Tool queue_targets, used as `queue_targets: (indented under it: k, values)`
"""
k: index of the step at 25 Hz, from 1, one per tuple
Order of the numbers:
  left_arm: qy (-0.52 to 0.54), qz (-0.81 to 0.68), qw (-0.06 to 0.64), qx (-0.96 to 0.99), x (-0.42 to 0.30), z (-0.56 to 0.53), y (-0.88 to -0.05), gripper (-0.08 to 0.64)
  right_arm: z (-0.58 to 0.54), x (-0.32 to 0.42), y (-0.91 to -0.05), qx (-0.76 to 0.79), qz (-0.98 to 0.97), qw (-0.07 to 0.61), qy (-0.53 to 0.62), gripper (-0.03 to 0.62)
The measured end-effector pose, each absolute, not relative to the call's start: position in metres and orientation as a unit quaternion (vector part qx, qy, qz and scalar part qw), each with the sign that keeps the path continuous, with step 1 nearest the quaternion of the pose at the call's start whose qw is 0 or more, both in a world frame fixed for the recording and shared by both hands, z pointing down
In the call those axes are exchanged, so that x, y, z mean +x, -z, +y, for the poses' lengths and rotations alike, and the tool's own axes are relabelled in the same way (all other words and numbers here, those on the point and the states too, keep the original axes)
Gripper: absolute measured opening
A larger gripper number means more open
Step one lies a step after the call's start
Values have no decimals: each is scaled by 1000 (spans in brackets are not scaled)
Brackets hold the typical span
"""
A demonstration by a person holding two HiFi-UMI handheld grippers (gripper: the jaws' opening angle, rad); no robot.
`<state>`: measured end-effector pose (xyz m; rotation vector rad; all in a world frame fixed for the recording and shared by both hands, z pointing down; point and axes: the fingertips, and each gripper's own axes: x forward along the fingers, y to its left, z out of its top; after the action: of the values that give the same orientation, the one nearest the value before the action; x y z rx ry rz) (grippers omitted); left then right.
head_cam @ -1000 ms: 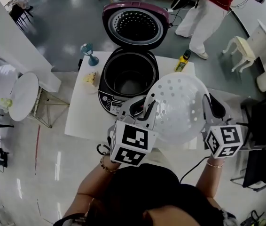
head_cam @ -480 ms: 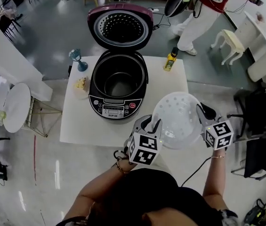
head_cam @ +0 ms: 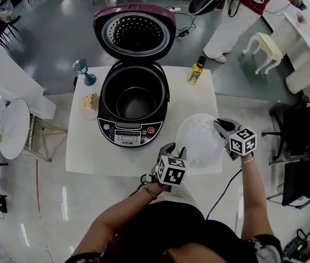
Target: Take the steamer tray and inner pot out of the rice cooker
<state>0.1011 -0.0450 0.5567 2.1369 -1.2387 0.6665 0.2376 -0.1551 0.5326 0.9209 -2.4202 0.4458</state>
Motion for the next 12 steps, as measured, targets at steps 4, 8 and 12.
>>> queue_targets:
  k: [4,8,12]
  values:
    - [-246,-455,352,780,114,-66,-587,138,-195,231,-555,315,-884,307,-158,43]
    - [-230,-471,391,756,114,-89,-603,138,-230,218,-570,283,-883,341,-156,43]
    - [-211,-489,422,733,112,-116,-608,130,-266,204,-576,254,-888,348,-159,44]
